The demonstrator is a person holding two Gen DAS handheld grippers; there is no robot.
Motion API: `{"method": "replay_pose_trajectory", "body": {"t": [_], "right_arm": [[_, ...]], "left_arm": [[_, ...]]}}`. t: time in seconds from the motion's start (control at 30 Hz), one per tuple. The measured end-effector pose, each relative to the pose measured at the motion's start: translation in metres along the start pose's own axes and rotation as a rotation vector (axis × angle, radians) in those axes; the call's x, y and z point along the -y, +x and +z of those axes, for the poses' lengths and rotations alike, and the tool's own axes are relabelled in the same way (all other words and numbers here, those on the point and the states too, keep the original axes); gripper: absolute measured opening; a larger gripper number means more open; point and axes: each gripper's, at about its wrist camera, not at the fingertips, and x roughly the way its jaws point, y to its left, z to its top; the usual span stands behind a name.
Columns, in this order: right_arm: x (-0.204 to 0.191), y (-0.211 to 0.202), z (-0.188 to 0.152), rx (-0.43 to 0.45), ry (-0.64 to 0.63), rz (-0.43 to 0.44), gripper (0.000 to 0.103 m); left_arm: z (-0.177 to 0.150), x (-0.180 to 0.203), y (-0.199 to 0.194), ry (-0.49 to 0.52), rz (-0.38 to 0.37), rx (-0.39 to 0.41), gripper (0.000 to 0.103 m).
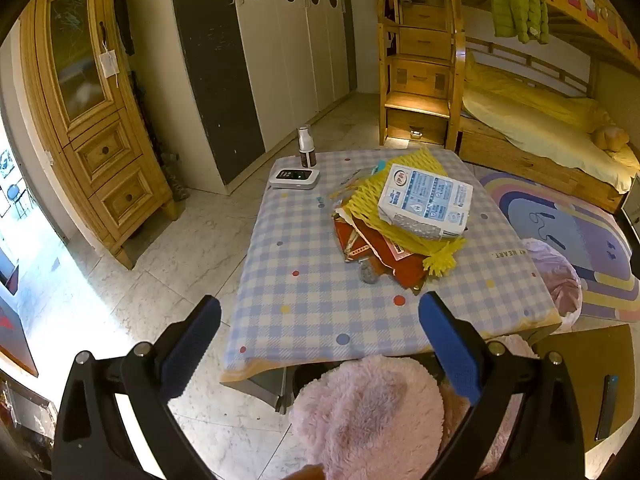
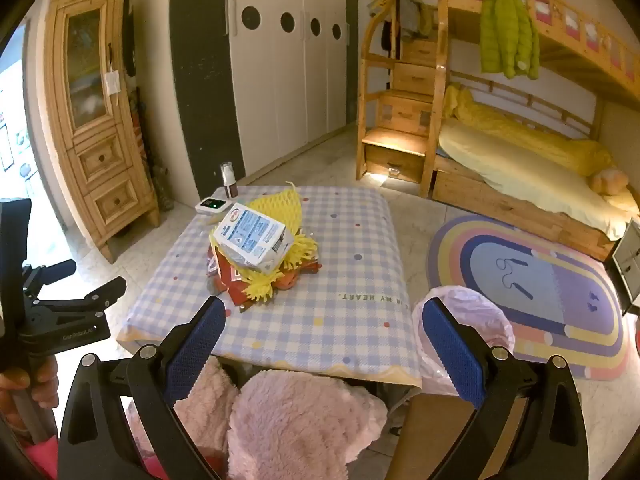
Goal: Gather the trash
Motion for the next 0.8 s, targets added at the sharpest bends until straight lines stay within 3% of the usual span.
{"method": "replay_pose_trajectory", "body": {"t": [0.8], "right_arm": [[-0.0005, 0.0003, -0.0006, -0.003, 0.003, 0.004, 0.098]], "left_arm": [[0.0000, 0.0000, 0.0001, 0.002, 0.002, 0.000, 0.096]]}}
